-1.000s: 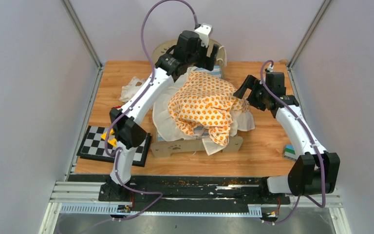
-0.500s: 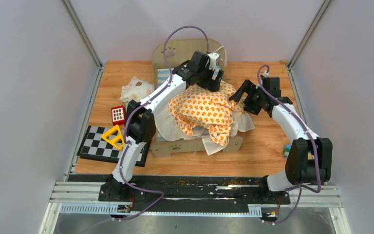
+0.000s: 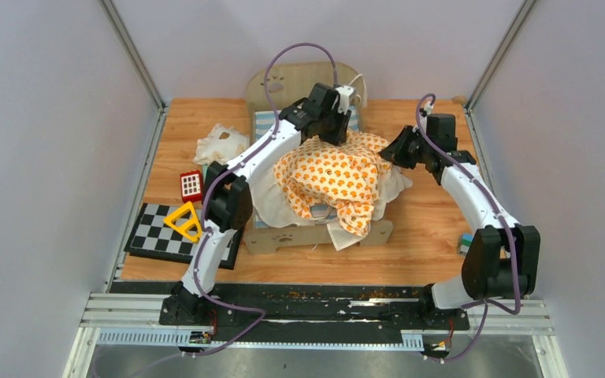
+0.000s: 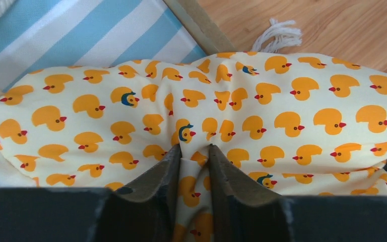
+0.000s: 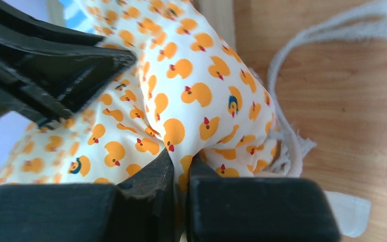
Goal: Set up the pet bed
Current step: Adjust the mattress on the bed frame.
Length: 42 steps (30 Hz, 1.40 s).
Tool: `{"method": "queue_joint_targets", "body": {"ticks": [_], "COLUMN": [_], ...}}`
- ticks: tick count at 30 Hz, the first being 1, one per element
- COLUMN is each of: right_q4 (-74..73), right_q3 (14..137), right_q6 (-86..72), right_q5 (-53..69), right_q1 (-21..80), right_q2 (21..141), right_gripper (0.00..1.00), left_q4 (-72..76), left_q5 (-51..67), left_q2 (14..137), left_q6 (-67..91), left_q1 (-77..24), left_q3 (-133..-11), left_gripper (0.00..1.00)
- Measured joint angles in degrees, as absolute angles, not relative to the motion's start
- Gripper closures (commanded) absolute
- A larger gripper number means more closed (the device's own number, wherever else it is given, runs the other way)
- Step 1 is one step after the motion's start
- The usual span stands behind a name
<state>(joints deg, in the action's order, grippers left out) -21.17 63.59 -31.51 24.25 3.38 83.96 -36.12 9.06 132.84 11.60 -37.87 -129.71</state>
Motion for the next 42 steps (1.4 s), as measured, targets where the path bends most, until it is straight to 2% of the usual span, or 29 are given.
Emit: {"method": "queue_joint_targets", "body": {"ticks": [6,13,18,23,30,31,32,33,35,36,39,42], "right_q4": [-22.59,-17.69,-10.24,-9.19,-11.81,-12.03,-12.25,-12.36,-12.19,-12.08,-11.90,-12.49], "right_q3": [74.02,82.35,82.50,85.89,89.36,89.38,89.27,88.92,87.02,84.82,78.11,69.76], "right_q6": [-27.31,-18.59,-14.35,-13.26,-14.63,-14.94,-15.14,-15.18,-15.14,-14.90,-14.13,-12.86], "right_q5": [23.90,21.52,26.17,32.12,37.54,37.95,38.33,38.65,38.87,38.98,38.46,36.86], "right_q1": [4.40,9.32,13.17,13.65,16.08,16.08,16.08,16.08,16.08,16.12,16.19,16.34], "right_q2": [79.96,67.11,59.11,57.91,56.90,56.29,55.61,54.89,53.60,52.45,50.70,50.48], "right_gripper": [1.00,1.00,1.00,1.00,1.00,1.00,1.00,1.00,1.00,1.00,1.00,1.00], "left_q4": [-36.25,-31.79,-24.53,-22.31,-25.30,-25.74,-25.98,-26.04,-25.89,-25.74,-25.28,-24.21], "left_q5": [7.53,3.95,4.73,0.36,-1.65,-1.80,-1.96,-2.07,-2.61,-2.98,-3.57,-3.46], "left_q2": [125.97,101.08,81.25,67.57,58.85,57.91,56.84,55.75,53.49,52.40,50.48,50.22], "left_q6": [12.19,13.39,15.57,16.93,19.16,19.42,19.68,19.88,20.58,21.19,22.33,24.27], "left_q1": [-38.04,-38.35,-40.91,-39.94,-39.22,-39.22,-39.22,-39.22,-39.22,-39.22,-39.22,-39.24], "left_q3": [-129.62,-122.74,-113.89,-103.90,-100.29,-99.50,-98.43,-97.14,-93.51,-90.96,-83.07,-74.06], "left_gripper": [0.85,0.98,1.00,1.00,1.00,0.95,0.80,0.70,0.41,0.32,0.18,0.12]}}
